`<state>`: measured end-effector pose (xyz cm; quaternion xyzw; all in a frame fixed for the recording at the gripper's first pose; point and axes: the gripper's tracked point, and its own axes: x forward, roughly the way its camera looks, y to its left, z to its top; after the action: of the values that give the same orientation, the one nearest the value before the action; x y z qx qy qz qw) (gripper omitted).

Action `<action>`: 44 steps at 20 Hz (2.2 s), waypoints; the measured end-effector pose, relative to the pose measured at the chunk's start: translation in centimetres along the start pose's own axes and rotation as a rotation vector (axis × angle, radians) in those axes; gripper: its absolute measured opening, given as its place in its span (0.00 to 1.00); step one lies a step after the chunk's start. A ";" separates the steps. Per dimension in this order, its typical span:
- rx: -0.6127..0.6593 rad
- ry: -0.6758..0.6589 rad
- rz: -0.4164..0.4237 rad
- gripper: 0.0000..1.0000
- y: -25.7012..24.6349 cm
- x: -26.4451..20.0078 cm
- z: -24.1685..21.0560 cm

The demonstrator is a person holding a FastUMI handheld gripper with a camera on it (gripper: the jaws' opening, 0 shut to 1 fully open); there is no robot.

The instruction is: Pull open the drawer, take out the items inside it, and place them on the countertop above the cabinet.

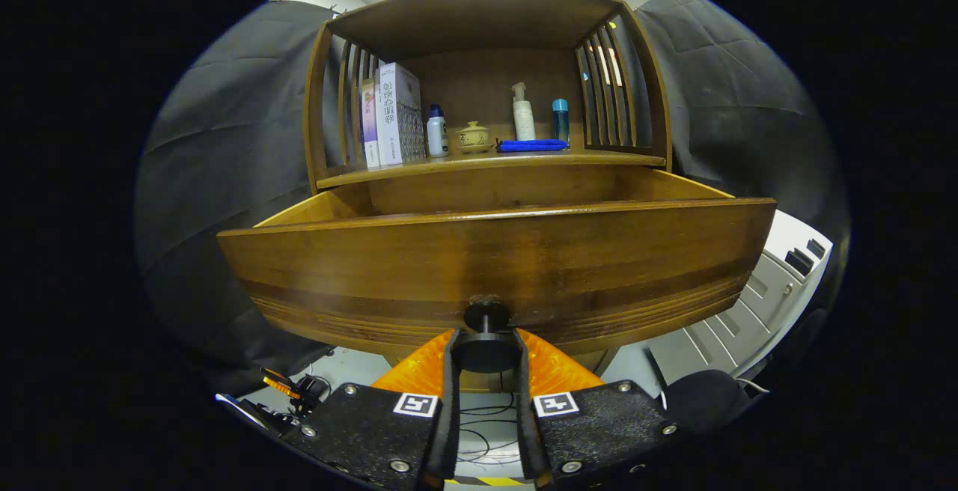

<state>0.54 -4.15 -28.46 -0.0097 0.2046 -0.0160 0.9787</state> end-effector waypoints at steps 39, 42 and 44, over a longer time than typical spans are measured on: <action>0.037 0.212 -0.128 0.96 0.5 5.8 14.4; 0.020 0.273 -0.127 0.96 1.0 7.6 13.4; 0.009 0.307 -0.139 0.96 1.0 8.5 12.5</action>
<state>13.35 -3.34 -20.42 -0.0168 0.3507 -0.0857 0.9324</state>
